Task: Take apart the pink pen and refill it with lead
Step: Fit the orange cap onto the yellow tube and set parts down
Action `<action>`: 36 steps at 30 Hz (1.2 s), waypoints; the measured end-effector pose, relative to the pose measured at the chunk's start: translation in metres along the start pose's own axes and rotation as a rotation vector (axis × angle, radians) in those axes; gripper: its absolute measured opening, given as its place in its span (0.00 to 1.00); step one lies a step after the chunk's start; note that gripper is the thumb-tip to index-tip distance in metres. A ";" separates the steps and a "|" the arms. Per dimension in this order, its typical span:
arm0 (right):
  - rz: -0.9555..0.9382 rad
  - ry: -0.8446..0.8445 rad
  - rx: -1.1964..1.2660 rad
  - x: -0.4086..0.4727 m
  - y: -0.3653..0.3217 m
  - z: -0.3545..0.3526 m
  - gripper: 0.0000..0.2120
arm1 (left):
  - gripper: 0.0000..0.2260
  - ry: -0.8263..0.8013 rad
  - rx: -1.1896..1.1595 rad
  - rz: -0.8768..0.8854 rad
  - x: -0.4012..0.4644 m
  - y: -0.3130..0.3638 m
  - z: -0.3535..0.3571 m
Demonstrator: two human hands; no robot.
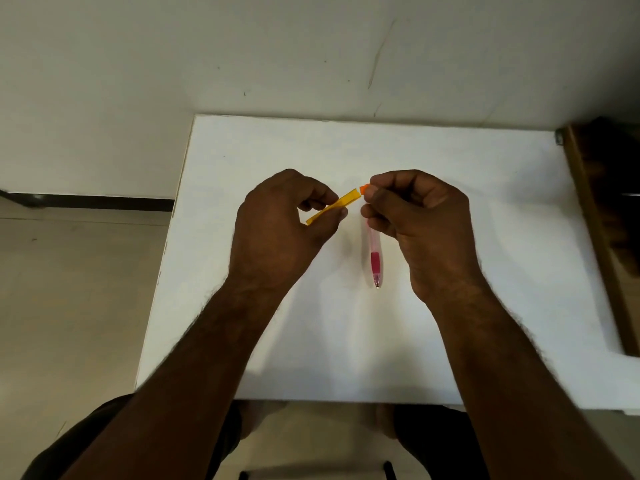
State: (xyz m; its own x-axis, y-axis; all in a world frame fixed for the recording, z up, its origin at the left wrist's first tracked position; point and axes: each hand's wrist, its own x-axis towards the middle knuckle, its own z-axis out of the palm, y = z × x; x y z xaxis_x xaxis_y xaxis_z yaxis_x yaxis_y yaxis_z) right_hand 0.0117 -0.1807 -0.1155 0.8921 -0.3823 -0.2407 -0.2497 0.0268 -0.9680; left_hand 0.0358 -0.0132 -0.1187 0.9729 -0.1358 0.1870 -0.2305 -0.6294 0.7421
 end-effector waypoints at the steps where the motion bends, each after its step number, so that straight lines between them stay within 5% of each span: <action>1: -0.010 0.000 -0.024 0.000 0.001 0.001 0.04 | 0.06 0.000 0.000 0.009 0.000 0.001 0.000; 18: -0.087 -0.093 -0.207 0.005 0.006 -0.005 0.05 | 0.06 -0.050 0.134 0.123 0.001 -0.004 -0.003; 26: -0.074 -0.124 -0.237 0.003 0.007 -0.003 0.06 | 0.06 -0.055 0.085 -0.023 -0.002 -0.004 0.000; 31: -0.183 -0.134 -0.496 -0.003 0.011 0.006 0.16 | 0.09 -0.044 0.132 -0.260 -0.002 -0.010 0.007; 36: -0.319 -0.318 -0.677 -0.014 0.019 0.018 0.34 | 0.07 -0.023 0.118 -0.412 -0.005 -0.010 0.011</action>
State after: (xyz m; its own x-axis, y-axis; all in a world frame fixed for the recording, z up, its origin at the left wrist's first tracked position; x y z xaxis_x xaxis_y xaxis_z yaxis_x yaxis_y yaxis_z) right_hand 0.0007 -0.1579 -0.1321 0.9976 0.0061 -0.0683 -0.0485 -0.6421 -0.7651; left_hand 0.0334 -0.0148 -0.1346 0.9838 0.1288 -0.1249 0.1794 -0.7179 0.6726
